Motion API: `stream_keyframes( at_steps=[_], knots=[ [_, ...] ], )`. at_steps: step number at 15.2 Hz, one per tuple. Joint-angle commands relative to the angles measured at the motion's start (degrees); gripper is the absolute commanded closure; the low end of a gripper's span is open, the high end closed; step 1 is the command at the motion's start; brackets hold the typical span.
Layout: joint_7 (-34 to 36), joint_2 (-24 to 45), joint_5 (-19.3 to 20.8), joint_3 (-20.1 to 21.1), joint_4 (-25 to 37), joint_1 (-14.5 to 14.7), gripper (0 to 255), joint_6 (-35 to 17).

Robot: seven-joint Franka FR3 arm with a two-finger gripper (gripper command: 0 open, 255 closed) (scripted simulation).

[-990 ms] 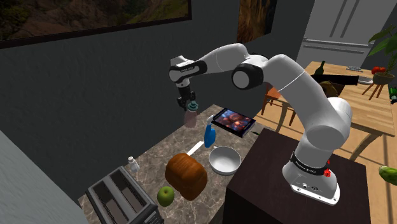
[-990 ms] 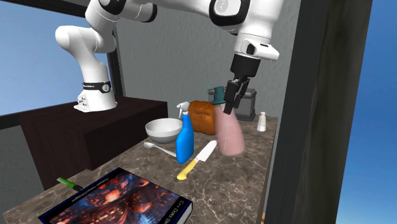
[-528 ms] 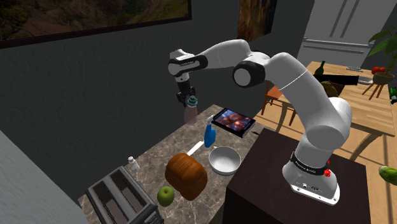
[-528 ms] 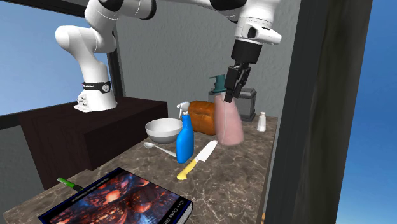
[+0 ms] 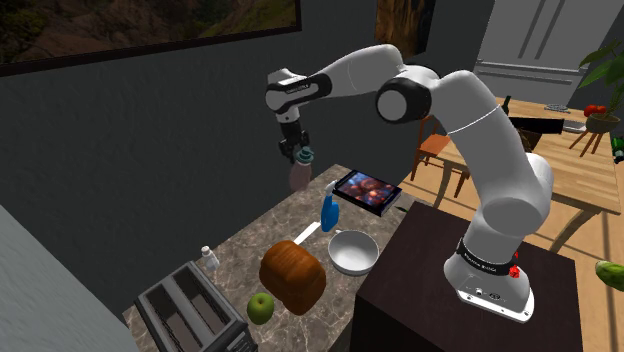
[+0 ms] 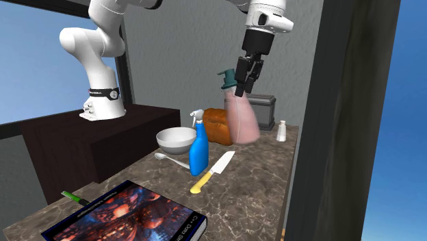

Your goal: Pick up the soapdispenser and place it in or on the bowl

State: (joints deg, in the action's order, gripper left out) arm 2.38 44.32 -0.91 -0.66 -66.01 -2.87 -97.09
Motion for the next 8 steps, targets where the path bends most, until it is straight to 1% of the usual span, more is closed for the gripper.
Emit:
stream_keyframes(
  at_steps=[1,4,8],
  knots=[
    [0.37,-6.78,0.0,0.07,-10.92,0.43,255,-4.19],
    [1.26,-14.73,-0.05,0.32,-23.19,1.2,255,-8.52],
    [2.58,-24.01,-0.2,0.8,-36.62,2.2,255,-12.7]
  ],
)
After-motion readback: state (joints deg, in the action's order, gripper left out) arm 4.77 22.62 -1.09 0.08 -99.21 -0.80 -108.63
